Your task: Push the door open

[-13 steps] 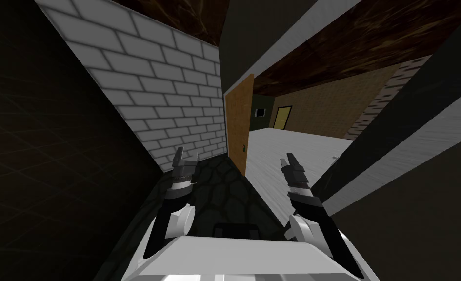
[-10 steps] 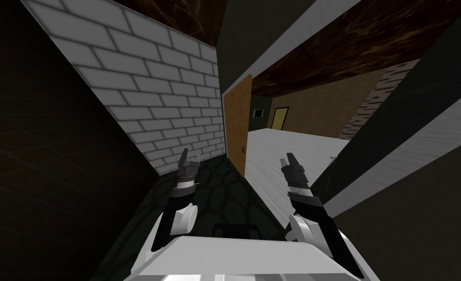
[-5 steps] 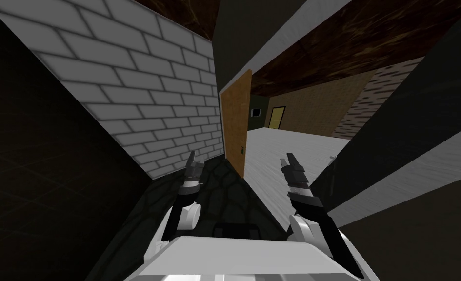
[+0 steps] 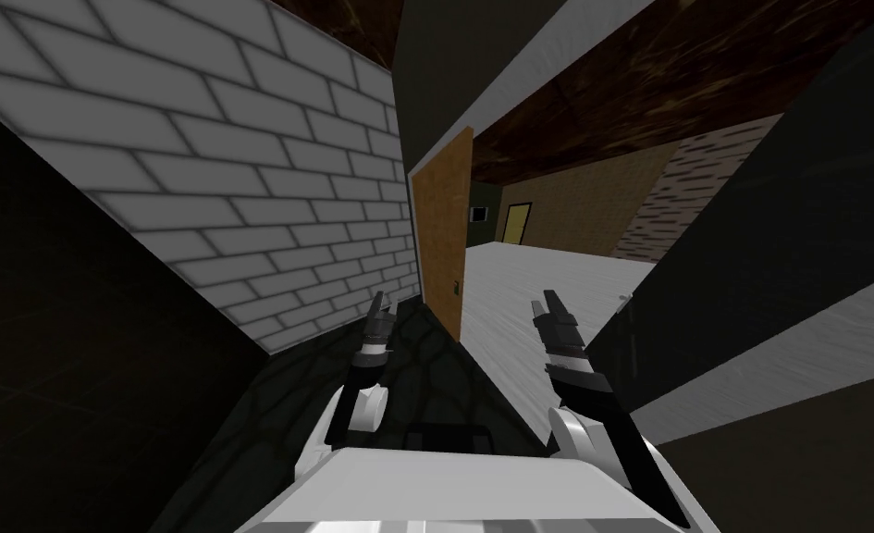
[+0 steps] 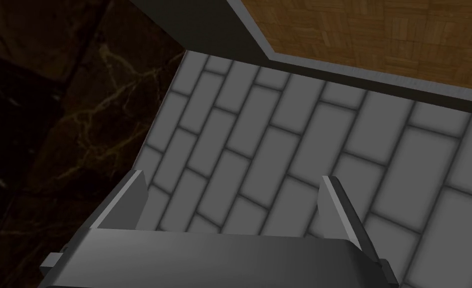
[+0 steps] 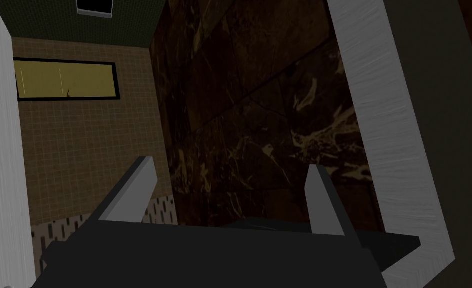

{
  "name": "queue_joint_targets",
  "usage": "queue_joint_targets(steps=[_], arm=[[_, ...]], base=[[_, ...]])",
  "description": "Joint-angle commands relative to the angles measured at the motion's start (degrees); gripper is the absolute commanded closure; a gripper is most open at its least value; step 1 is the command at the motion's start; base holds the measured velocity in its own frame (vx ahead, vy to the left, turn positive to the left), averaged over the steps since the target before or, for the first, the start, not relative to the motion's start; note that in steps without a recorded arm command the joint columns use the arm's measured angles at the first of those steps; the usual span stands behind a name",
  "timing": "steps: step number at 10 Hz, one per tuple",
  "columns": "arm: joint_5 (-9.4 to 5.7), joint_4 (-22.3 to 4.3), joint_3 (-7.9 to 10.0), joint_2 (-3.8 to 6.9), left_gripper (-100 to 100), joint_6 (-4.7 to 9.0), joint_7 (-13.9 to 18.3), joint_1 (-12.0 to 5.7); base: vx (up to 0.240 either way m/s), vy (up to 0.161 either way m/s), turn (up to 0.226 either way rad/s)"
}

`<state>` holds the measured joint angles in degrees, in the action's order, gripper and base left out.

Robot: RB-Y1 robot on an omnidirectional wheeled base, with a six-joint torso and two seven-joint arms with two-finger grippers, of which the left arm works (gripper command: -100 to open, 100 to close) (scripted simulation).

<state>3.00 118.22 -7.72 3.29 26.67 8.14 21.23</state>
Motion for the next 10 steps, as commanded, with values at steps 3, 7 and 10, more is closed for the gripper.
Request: queue_joint_targets(steps=[3, 7, 10], arm=[[0.04, -4.92, -0.77, 0.75, -100, 1.34, 0.19, -1.77], [0.21, -10.58, -1.93, 1.28, -100, 2.66, 0.27, -3.79], [0.34, -14.97, -2.83, 1.62, -100, 3.69, 0.34, -5.36]], base=[[0.097, 0.021, -0.081], [0.093, 0.039, -0.089], [0.094, 0.036, -0.083]])
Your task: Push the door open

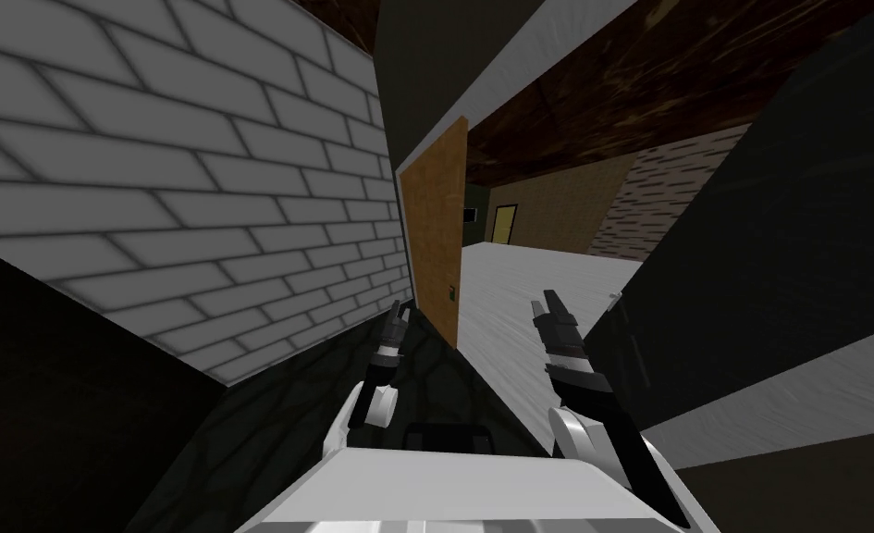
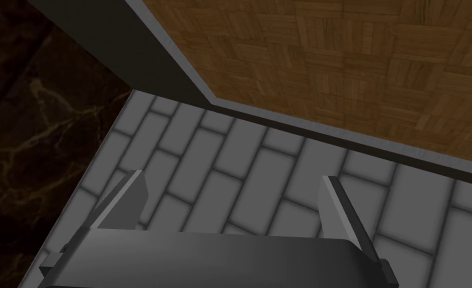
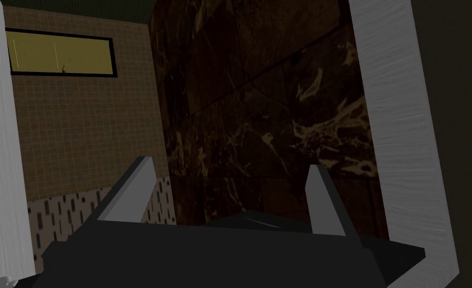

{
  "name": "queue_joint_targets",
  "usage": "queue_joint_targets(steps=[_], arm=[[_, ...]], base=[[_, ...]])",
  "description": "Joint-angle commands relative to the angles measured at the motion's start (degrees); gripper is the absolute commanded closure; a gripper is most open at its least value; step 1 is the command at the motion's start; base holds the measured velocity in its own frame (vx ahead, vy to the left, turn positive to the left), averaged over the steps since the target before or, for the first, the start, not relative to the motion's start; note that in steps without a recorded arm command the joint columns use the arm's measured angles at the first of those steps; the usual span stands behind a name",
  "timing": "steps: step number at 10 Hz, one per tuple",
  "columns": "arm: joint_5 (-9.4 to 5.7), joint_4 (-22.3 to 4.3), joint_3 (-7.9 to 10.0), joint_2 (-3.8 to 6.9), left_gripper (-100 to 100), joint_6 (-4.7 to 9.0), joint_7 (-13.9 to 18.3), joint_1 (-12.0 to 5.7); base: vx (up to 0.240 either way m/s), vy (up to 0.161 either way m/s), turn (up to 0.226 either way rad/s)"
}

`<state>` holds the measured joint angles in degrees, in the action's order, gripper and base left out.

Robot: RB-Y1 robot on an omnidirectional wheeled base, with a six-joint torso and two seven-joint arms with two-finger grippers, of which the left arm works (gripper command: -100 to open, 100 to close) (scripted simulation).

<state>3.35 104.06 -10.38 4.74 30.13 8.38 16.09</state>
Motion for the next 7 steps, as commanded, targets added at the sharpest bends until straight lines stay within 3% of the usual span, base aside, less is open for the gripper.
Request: queue_joint_targets(steps=[1, 7], arm=[[0.04, -2.32, -0.48, 0.27, -100, 0.58, 0.12, -0.76], [0.32, -11.53, -2.38, 0.72, -100, 2.72, 0.26, -4.05]], base=[[0.089, 0.043, -0.091], [0.093, 0.039, -0.103]])
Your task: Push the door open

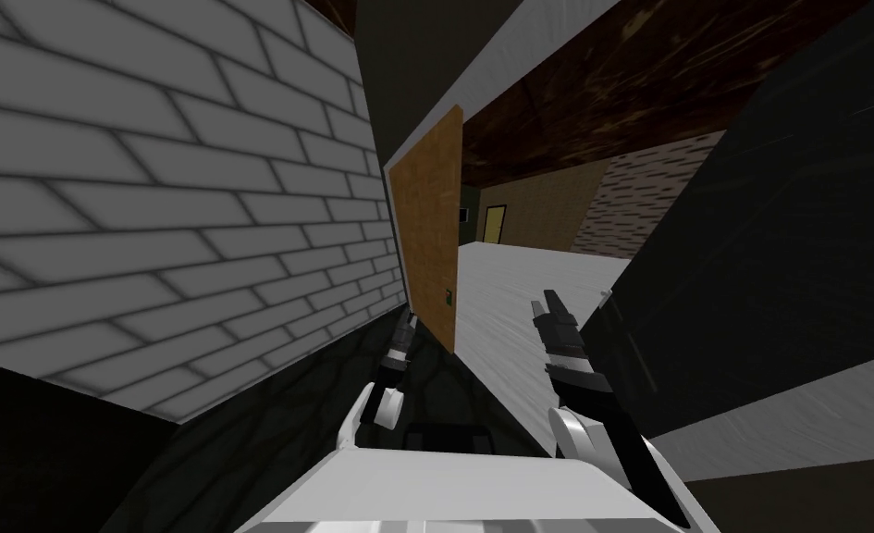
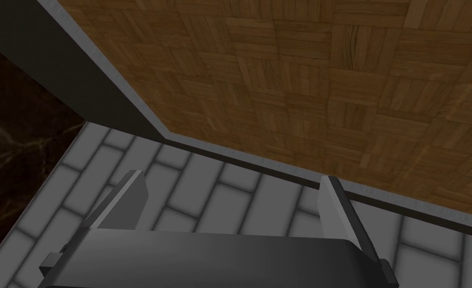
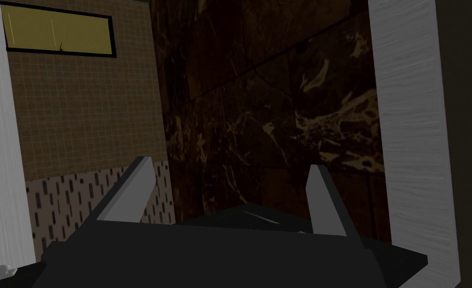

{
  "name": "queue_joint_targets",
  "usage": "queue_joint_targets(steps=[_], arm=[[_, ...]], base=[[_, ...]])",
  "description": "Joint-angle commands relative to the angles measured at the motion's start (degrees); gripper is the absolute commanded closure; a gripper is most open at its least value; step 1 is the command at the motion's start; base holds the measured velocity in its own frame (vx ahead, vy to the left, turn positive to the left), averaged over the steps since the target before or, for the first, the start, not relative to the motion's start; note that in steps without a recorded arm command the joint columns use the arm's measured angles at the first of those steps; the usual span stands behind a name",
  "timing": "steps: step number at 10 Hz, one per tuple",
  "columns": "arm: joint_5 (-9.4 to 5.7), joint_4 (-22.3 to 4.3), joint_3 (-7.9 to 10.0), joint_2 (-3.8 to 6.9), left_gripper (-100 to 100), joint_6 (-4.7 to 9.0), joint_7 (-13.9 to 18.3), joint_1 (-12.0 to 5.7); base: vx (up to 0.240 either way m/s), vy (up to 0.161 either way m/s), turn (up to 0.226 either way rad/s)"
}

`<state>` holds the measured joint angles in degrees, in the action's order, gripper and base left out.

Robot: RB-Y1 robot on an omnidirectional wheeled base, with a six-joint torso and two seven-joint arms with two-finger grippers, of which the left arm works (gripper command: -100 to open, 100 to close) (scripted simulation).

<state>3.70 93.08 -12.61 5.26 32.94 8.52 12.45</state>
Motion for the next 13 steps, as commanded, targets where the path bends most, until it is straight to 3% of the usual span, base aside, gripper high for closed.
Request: queue_joint_targets(steps=[1, 13], arm=[[0.03, -2.11, -0.46, 0.26, -100, 0.27, 0.15, -0.96], [0.6, -20.56, -4.25, 0.41, -100, 4.57, 0.42, -7.55]], base=[[0.082, 0.057, -0.109], [0.088, 0.053, -0.094]])
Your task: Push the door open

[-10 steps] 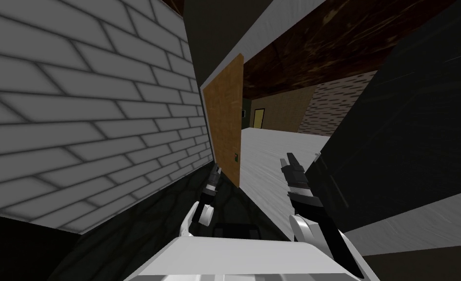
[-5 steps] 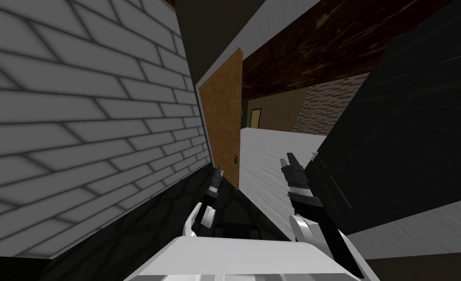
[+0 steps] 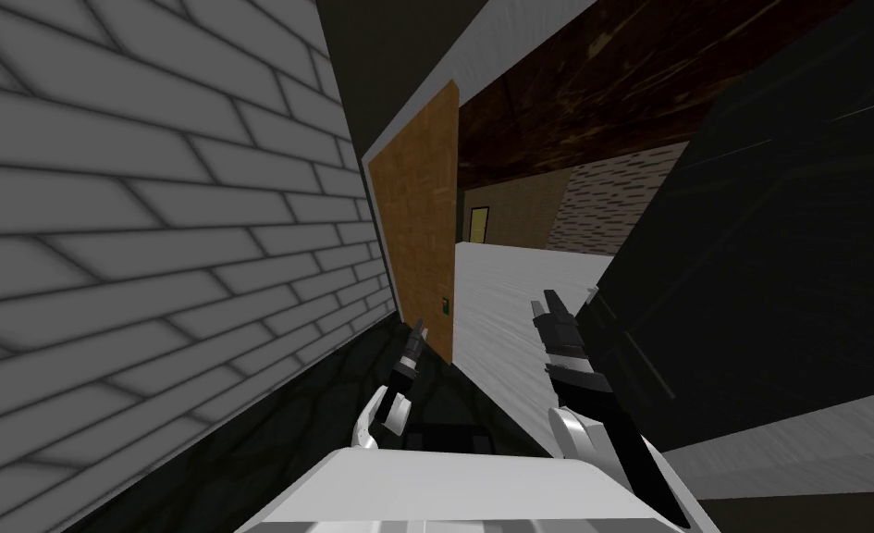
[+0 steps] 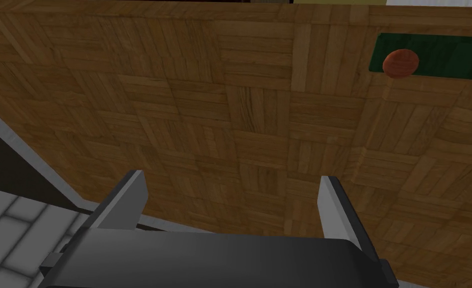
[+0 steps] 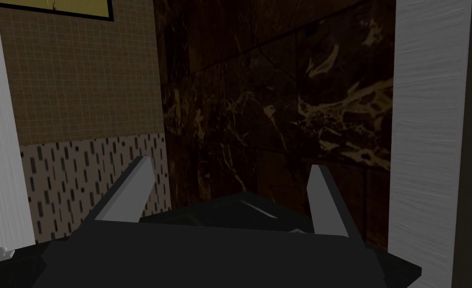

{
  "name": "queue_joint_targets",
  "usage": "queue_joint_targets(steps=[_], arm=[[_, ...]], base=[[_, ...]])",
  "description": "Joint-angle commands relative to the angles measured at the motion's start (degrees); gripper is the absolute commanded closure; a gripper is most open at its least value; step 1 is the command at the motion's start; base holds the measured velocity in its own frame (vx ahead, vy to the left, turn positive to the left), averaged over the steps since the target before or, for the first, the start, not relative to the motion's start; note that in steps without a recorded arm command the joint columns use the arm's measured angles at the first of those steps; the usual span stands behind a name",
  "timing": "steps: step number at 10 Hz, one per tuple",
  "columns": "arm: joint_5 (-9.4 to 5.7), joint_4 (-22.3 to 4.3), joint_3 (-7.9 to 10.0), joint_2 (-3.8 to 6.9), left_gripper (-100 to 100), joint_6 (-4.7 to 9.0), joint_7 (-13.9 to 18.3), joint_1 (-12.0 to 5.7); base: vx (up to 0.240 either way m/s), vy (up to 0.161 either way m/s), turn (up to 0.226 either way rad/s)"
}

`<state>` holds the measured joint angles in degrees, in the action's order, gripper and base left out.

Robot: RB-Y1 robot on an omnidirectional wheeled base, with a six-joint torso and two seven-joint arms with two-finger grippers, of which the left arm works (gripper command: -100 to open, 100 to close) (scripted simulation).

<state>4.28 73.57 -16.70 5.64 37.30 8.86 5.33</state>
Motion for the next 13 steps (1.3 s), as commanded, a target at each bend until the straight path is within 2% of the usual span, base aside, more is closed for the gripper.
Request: queue_joint_targets(steps=[1, 13], arm=[[0.05, -2.47, -0.46, -0.01, -100, 0.55, 0.1, -0.94], [0.53, -18.12, -3.68, -0.67, -100, 4.2, 0.33, -6.53]], base=[[0.084, 0.059, -0.106], [0.079, 0.056, -0.081]])
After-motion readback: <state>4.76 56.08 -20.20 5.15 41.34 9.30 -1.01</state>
